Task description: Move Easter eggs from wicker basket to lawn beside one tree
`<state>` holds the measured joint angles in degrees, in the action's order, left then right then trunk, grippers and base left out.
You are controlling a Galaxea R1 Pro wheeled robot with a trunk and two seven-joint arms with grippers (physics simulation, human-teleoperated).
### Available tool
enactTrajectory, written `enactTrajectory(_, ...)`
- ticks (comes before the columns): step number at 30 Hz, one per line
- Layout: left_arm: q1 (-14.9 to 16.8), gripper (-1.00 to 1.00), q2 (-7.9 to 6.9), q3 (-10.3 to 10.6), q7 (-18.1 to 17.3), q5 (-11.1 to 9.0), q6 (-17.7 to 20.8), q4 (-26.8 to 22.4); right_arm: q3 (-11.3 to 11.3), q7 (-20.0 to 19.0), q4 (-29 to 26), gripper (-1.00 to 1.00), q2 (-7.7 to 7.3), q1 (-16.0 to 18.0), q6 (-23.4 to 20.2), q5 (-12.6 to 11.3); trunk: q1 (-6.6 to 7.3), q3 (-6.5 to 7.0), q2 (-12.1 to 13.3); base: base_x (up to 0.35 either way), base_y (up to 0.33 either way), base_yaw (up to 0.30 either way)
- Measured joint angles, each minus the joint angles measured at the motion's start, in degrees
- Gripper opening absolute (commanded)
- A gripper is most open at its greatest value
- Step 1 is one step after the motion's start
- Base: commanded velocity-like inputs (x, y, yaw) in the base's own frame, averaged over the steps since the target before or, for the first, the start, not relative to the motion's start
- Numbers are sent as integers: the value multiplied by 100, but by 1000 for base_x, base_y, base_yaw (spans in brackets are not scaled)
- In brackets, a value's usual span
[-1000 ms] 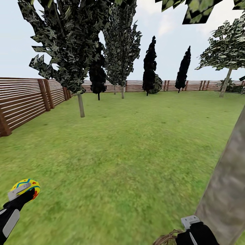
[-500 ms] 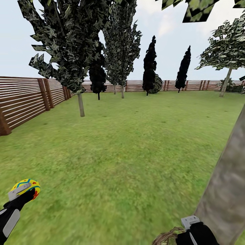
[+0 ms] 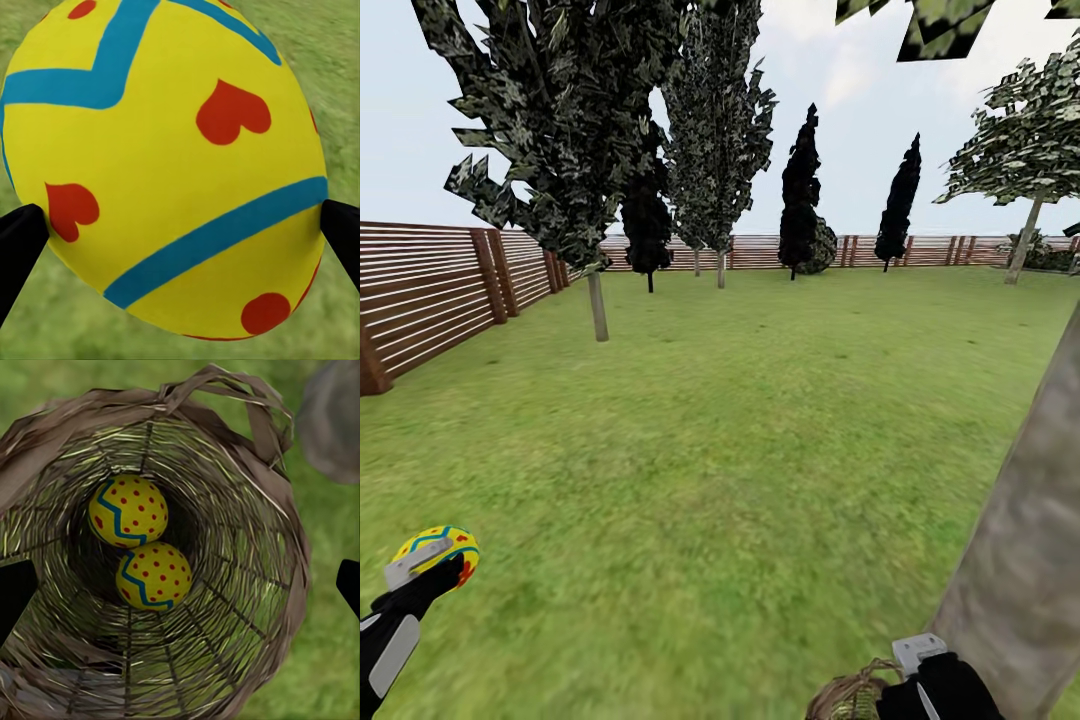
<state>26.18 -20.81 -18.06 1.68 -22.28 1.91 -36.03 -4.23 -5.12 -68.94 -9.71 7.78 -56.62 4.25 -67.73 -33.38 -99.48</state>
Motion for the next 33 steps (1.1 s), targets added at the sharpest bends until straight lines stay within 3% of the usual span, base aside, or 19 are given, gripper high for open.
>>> enactTrajectory(5, 0, -100, 118, 7, 8, 9, 0, 0, 0, 0, 0, 100, 0, 0, 0, 0, -110, -90, -201, 0, 0, 0)
enactTrajectory(33, 0, -100, 130, 7, 8, 11, 0, 0, 0, 0, 9, 100, 0, 0, 0, 0, -725, -593, -1324, 0, 0, 0)
